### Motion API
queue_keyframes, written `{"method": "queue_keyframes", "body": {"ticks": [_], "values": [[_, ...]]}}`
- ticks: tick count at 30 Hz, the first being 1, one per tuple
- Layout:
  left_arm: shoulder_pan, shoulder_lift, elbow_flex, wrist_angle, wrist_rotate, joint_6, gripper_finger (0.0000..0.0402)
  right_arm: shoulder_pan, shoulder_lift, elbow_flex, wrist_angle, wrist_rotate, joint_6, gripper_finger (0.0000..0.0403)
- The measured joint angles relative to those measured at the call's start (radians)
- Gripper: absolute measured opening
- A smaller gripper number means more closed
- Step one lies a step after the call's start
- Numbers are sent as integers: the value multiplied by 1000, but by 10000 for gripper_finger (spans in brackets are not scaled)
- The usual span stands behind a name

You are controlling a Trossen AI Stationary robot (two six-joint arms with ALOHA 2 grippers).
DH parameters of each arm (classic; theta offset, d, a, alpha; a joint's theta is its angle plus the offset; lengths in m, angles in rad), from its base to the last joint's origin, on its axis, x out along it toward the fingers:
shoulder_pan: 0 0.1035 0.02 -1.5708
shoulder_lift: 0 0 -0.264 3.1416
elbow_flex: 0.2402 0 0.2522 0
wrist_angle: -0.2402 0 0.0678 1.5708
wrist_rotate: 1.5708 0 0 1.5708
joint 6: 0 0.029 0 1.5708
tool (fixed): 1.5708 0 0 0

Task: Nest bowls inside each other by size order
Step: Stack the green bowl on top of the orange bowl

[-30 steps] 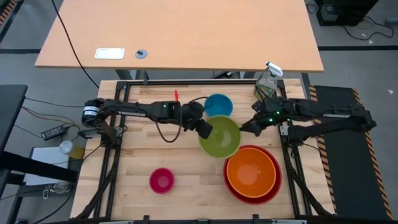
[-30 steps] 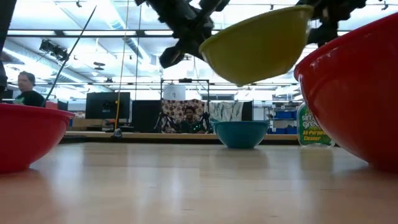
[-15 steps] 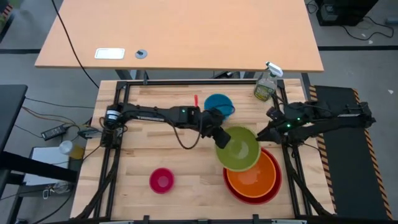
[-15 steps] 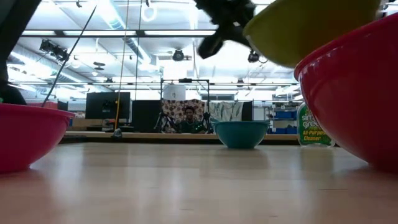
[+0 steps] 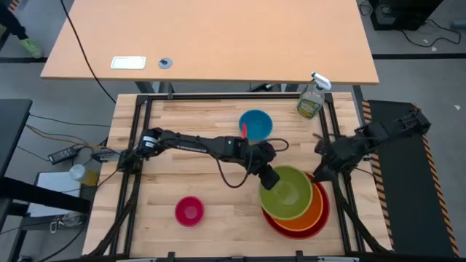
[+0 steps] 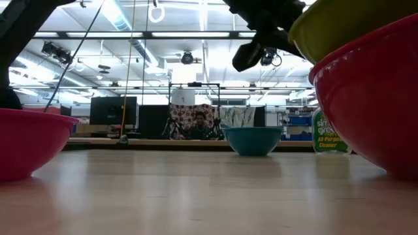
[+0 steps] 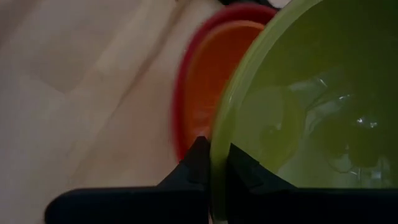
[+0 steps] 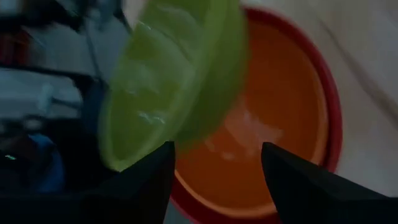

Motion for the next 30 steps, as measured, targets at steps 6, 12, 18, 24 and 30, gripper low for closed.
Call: {"method": "queue_keyframes", "body": {"ticks": [6,12,18,24,30], "values": [[-23,23,9,70,12,-15,18,111,93,0,4,12,63,245],[-31,49,7,105,0,-19,18,201,133,-1,14,23,180,245],[-36,56,6,160,-35,4,22,271,134,-1,-10,47,321,245],[-39,73,8,230,-64,39,28,325,131,-1,-47,46,420,245],[-47,108,5,184,-65,60,28,360,113,-1,-75,42,489,245]]}}
